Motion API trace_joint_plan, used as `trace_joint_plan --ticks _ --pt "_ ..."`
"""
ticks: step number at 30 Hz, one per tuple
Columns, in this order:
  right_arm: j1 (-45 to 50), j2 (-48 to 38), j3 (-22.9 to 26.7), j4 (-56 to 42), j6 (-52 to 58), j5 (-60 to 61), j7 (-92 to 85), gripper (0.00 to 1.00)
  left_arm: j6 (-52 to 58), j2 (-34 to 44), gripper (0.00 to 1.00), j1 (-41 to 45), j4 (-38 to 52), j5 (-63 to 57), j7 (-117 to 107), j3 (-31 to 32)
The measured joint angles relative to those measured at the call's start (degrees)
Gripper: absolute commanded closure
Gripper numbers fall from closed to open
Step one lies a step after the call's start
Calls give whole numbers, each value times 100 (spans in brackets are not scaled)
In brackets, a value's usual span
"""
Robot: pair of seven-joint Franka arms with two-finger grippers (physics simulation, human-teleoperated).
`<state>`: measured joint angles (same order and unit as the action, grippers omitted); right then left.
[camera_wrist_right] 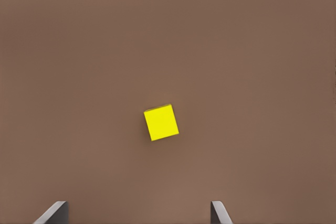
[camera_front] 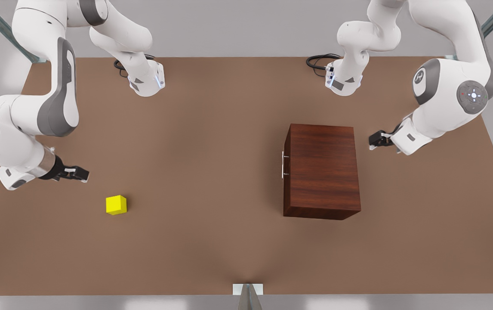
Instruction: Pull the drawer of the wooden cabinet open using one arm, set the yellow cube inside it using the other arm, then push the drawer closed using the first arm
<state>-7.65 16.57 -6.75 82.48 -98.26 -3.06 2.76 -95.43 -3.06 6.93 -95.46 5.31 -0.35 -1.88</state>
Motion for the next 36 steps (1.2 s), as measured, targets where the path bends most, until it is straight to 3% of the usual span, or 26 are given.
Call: trace_joint_plan --ticks 5,7,10,14,19,25,36 --pt "9 37 -1 -1 -177 -17 62 0 -293 -475 0 -30 657 -36 -64 31" --pt "15 65 -7 -1 -218 -20 83 0 -51 -1359 0 1043 1885 -239 -273 48" --pt "19 80 -13 0 -257 -21 108 0 281 -1947 0 2971 2535 -397 -883 82" --pt "26 117 -18 7 -287 -22 137 0 334 -2834 0 3962 3036 -502 -2052 99" --pt "41 150 -24 7 -306 -23 166 0 302 -3713 0 4335 3464 -921 -3592 77" --pt "99 218 -10 0 -314 -160 199 0 598 -3970 0 4341 3031 -1998 -4653 57" --pt "88 222 -10 -10 -312 -187 243 0 524 -4525 0 4219 3205 -2796 -5492 -4"
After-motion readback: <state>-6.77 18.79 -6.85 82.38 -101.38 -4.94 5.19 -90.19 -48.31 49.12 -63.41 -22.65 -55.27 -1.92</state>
